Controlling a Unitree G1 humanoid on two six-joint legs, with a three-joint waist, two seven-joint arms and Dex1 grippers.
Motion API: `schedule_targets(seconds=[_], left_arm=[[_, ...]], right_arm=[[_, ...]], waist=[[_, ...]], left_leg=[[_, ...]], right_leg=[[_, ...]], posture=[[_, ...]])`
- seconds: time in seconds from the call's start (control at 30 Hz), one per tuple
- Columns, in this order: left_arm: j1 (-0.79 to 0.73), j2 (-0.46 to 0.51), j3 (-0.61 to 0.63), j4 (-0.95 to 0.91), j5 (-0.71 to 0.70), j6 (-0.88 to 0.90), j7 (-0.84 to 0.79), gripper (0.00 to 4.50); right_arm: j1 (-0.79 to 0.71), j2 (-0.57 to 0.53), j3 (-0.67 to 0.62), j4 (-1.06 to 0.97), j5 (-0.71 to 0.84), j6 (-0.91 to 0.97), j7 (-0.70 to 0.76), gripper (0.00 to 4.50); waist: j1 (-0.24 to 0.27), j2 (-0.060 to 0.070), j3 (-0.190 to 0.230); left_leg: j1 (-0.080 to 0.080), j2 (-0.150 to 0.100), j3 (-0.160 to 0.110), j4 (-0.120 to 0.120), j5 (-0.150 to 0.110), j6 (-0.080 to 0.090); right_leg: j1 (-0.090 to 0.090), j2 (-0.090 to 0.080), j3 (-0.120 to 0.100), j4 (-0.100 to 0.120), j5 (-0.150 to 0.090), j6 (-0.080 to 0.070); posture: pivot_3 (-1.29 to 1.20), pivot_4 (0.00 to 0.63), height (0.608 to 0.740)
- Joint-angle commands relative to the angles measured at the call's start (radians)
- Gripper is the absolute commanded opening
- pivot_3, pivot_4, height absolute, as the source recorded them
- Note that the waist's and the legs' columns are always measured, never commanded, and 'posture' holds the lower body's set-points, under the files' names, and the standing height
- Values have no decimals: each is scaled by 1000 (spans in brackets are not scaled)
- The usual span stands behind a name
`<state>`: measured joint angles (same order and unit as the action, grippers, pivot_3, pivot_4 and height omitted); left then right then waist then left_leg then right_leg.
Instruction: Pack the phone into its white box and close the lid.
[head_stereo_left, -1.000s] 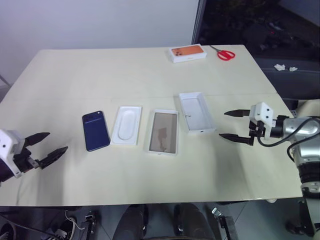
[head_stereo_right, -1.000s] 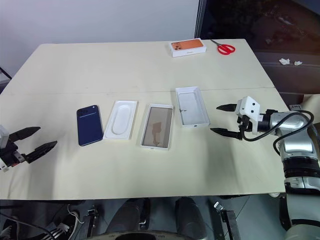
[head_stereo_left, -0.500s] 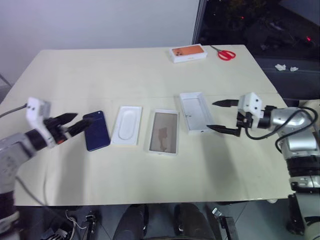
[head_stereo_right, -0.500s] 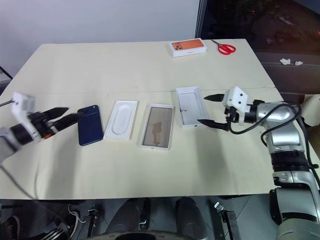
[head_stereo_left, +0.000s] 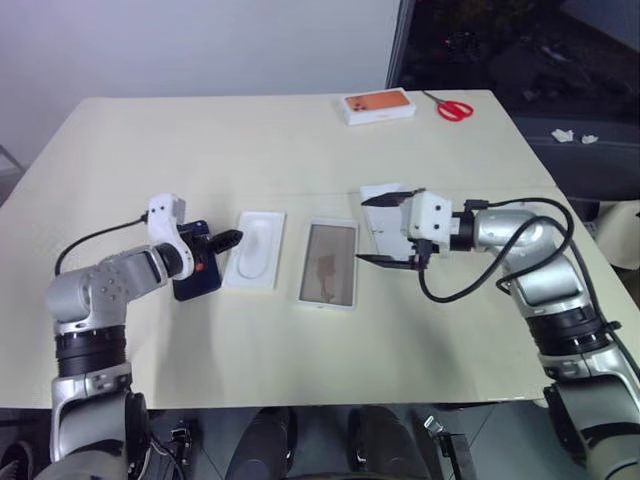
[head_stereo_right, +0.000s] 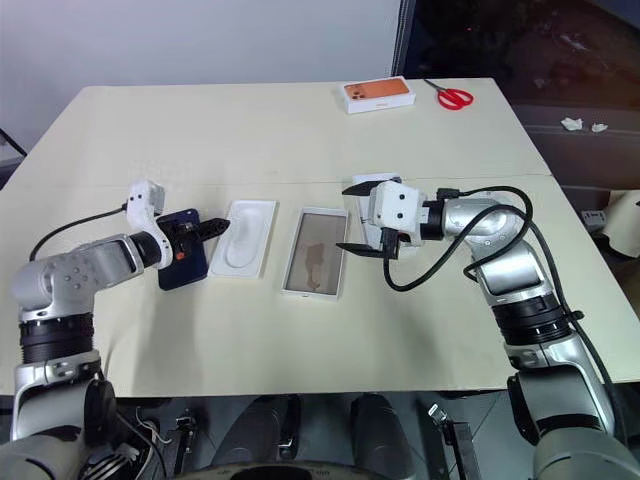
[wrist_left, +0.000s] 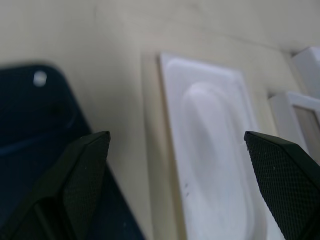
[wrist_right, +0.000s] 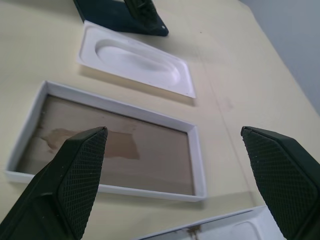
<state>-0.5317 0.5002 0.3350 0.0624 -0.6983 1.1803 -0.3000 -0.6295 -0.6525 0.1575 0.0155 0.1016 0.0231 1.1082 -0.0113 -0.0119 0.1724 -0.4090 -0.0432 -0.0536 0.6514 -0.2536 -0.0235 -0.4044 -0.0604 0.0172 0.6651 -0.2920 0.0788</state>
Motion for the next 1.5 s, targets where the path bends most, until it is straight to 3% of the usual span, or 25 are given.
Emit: schedule_targets(seconds=[0.03, 0.27, 0.57, 0.67, 0.83, 1.23, 1.37, 1.5], left_arm=[[-24, -4, 28, 5, -37, 72, -8, 4500], [-21, -33, 67, 27, -85, 178, -13, 4500], [-53, -133, 89, 119, -74, 181, 16, 4500], [-42, -140, 81, 126, -66, 182, 7, 3653], [-23, -130, 76, 127, -64, 175, -13, 1289], [6, -127, 79, 118, -62, 156, -28, 1289], [8, -138, 82, 117, -66, 150, -20, 39], [12, -150, 105, 117, -81, 154, -14, 39]], right_arm=[[-32, 10, -7, -5, 9, 19, -15, 4476], [-37, 28, -6, -27, 37, 96, -14, 4476], [-37, 34, -5, -40, 44, 104, -18, 4476], [-31, 31, -9, -54, 50, 109, -19, 4500], [-16, 25, -14, -77, 59, 120, -20, 4500], [-15, 26, -15, -87, 63, 120, -26, 4500], [-13, 25, -16, -87, 62, 117, -26, 4500], [-9, 21, -16, -89, 60, 118, -25, 4500]], waist=[[-1, 0, 0], [-4, 0, 0], [3, -1, -1], [3, -1, -1], [0, -1, -1], [0, -1, -1], [1, 0, -1], [0, 0, -1]], left_leg=[[0, 0, 0, 0, 1, -1], [0, 0, 0, -1, 1, -2], [0, 0, 0, 0, 1, -2], [0, -1, 0, 0, 1, -2], [0, -1, 0, 0, 1, -2], [1, -1, 0, 0, 1, -2], [1, -1, -1, 0, 1, -2], [1, -1, 0, 0, 1, -2]], right_leg=[[0, 0, 0, 0, 0, 0], [0, 0, 0, 0, 0, 0], [1, -1, 0, 0, 0, 0], [1, -1, -1, 0, 0, 0], [1, -1, -1, 0, 0, 0], [1, -1, 0, 0, 0, 0], [1, -1, 0, 0, 0, 0], [1, -1, 0, 0, 0, 0]], posture=[[0, 150, 740], [0, 150, 740], [0, 150, 740], [0, 150, 740], [0, 150, 740], [0, 150, 740], [0, 150, 740], [0, 150, 740]])
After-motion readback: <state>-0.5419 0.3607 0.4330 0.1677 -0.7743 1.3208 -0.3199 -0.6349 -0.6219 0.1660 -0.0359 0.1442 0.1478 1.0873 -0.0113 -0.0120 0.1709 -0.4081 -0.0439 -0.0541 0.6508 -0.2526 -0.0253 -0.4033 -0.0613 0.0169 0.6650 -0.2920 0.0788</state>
